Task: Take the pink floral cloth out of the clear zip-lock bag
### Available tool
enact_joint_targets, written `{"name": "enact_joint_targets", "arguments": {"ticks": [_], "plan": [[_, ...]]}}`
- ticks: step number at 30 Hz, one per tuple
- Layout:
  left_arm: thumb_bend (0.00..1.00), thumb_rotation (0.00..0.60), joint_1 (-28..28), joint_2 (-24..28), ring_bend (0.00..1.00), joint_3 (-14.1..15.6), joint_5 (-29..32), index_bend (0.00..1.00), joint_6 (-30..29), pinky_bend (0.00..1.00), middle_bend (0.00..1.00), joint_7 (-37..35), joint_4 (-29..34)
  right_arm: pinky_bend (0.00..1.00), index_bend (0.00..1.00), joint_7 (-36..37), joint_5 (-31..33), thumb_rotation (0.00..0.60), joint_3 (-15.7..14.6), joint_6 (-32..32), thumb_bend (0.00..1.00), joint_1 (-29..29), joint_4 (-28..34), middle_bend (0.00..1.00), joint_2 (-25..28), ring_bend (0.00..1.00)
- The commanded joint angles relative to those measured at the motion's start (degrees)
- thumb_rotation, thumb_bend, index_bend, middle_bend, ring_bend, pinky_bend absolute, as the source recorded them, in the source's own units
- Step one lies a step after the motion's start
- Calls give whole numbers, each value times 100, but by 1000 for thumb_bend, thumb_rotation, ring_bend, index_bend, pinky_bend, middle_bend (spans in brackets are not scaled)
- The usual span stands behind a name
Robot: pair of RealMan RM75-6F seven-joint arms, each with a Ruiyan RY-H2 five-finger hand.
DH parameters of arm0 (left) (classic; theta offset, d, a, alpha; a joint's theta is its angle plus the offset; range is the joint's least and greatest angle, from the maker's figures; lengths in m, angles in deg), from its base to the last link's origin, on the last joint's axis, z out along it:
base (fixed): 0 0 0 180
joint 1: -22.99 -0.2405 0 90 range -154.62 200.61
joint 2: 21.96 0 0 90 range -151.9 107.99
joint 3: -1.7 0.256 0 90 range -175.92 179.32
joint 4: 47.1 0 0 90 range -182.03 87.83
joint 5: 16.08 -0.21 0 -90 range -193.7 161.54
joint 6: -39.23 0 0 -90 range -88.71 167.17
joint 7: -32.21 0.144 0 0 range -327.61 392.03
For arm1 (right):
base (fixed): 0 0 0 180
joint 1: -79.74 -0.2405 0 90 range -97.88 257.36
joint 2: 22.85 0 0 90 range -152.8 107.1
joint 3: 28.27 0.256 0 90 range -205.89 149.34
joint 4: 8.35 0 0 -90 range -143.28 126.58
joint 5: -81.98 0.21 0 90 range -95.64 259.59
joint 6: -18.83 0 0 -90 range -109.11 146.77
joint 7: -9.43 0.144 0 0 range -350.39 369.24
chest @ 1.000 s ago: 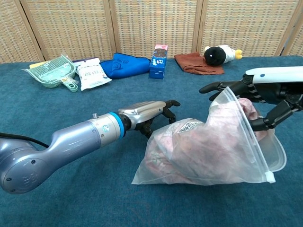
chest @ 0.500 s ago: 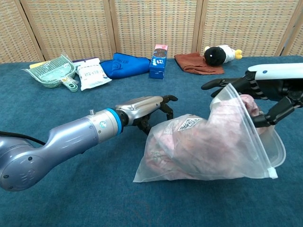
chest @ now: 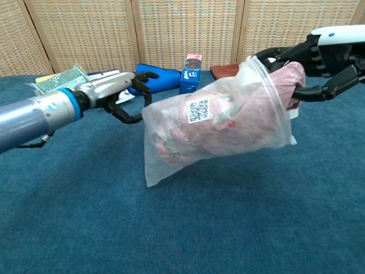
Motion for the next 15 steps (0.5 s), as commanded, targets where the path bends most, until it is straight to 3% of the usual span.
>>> {"name": "enact_joint_targets", "arguments": {"ticks": [1, 8, 15], "plan": [[508, 600, -353, 585, 0, 145, -42, 654, -265, 0, 0, -233, 284, 0, 716, -91, 230, 600, 139, 40, 920, -11, -64, 0, 18, 0], [510, 600, -1095, 1644, 0, 348, 177, 654, -538, 0, 0, -861, 173, 0, 716, -211, 668, 600, 310, 193, 921, 7, -364, 0, -16, 0], [510, 600, -1588, 2029, 0, 472, 257, 656, -612, 0, 14, -1579, -415, 0, 716, -364, 796, 600, 326, 317, 920, 65, -575, 0, -86, 0]]}}
